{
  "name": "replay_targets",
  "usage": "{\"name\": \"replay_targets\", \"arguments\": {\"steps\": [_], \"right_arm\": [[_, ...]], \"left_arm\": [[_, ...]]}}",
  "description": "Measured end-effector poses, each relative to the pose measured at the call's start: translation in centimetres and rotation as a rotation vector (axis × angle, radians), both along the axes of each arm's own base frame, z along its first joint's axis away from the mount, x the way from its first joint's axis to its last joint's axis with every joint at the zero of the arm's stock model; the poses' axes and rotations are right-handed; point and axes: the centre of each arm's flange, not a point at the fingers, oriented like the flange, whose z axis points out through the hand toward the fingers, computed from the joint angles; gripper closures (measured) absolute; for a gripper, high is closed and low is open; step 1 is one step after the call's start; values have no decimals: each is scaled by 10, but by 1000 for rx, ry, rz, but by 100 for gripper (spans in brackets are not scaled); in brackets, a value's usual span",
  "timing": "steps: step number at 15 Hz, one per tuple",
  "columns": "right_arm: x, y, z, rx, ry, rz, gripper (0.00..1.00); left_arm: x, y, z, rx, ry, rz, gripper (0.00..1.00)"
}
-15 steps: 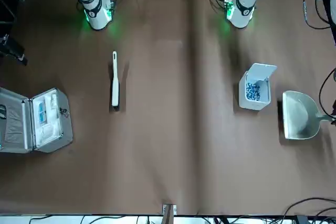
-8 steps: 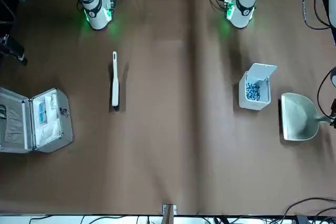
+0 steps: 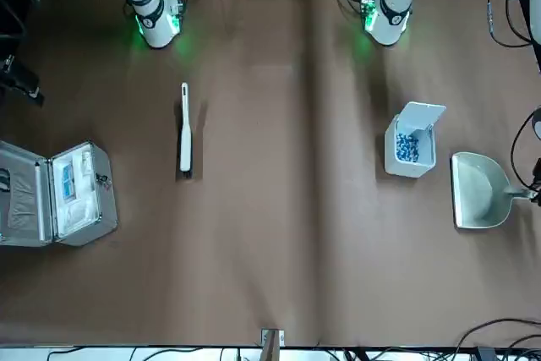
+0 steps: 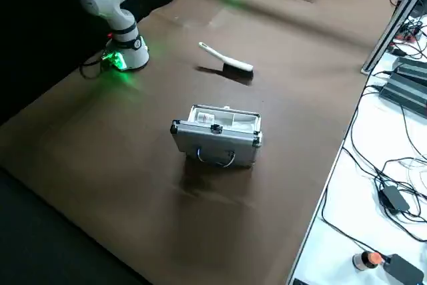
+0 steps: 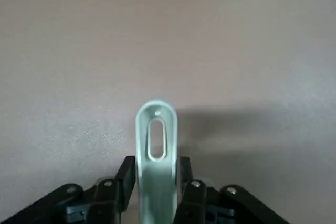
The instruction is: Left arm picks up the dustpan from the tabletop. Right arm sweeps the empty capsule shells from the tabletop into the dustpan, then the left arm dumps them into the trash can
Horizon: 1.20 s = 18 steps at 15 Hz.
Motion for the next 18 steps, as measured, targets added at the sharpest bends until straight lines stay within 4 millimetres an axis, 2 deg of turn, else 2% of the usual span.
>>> {"name": "replay_targets", "arguments": {"steps": [2,4,6,8,10,13,18], "right_arm": [[0,0,0,0,2,0,1],[0,0,0,0,3,-1,1],[0,0,0,0,3,-1,1],[0,-1,0,0,3,-1,1],[0,-1,0,0,3,-1,1],[0,-1,0,0,3,-1,1],[0,-1,0,0,3,-1,1]], "left_arm": [[0,0,1,2,-3,-1,54],[3,-1,8,8,-17,-5,37],[7,-3,28,10,-27,-6,20],[8,-9,61,-1,-16,-3,2],[12,-29,100,-18,4,-18,0],[19,-77,149,-37,38,-69,0],[24,-146,200,-30,117,-179,0]]}}
